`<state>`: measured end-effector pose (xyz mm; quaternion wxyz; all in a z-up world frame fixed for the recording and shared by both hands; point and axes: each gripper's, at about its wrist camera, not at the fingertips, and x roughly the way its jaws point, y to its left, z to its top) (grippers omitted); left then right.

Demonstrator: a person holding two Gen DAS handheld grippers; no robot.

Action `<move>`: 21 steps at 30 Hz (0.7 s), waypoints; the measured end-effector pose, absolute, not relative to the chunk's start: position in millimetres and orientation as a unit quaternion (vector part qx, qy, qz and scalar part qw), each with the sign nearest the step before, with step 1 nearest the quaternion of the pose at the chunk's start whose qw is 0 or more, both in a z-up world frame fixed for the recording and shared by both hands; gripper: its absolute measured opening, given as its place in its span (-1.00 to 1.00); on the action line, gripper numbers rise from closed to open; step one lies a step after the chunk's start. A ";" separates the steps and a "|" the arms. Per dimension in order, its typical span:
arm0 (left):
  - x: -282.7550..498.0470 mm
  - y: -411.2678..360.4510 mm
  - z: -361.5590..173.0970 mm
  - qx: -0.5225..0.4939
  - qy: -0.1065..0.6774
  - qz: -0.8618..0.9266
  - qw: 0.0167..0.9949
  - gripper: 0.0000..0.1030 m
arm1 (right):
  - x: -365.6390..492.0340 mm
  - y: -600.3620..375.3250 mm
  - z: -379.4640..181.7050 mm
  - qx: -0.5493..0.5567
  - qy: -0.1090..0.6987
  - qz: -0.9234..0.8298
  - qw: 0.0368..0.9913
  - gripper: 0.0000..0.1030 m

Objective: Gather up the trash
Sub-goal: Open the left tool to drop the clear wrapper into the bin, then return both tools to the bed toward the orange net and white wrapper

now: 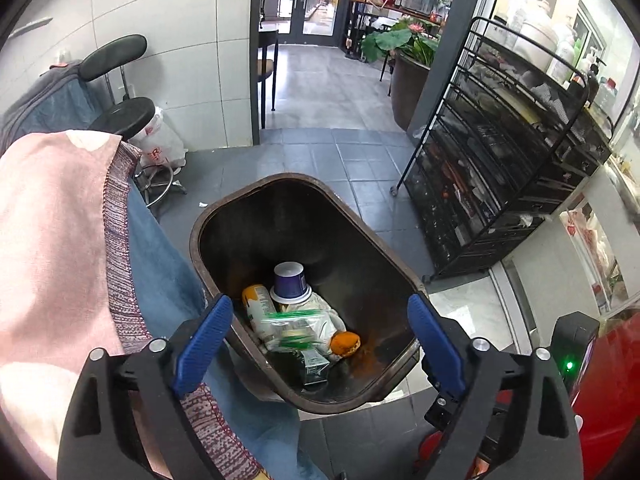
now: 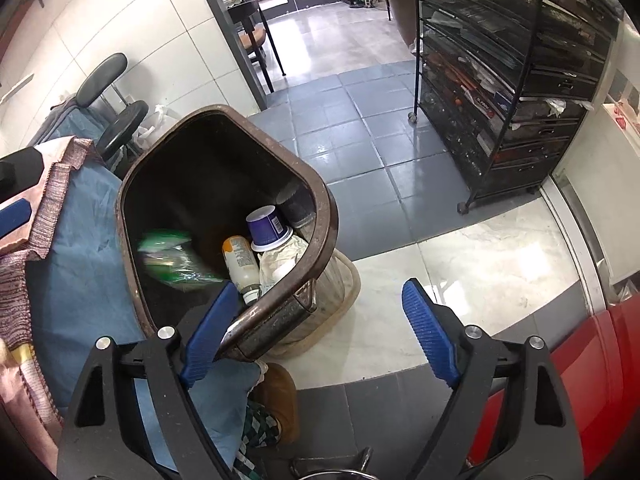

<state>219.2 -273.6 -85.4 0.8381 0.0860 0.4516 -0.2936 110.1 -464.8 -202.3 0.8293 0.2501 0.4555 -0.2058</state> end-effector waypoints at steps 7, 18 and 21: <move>206.5 -260.8 -61.3 0.077 0.426 -0.304 0.849 0.86 | 107.4 -460.3 -182.0 0.247 0.441 -0.202 0.839 0.63; 159.9 -200.7 -10.6 0.078 0.364 -0.292 0.881 0.88 | 118.1 -407.1 -108.7 0.197 0.376 -0.112 0.898 0.63; 148.8 -174.5 -1.8 0.070 0.347 -0.274 0.894 0.88 | 122.5 -384.0 -87.9 0.186 0.360 -0.084 0.910 0.63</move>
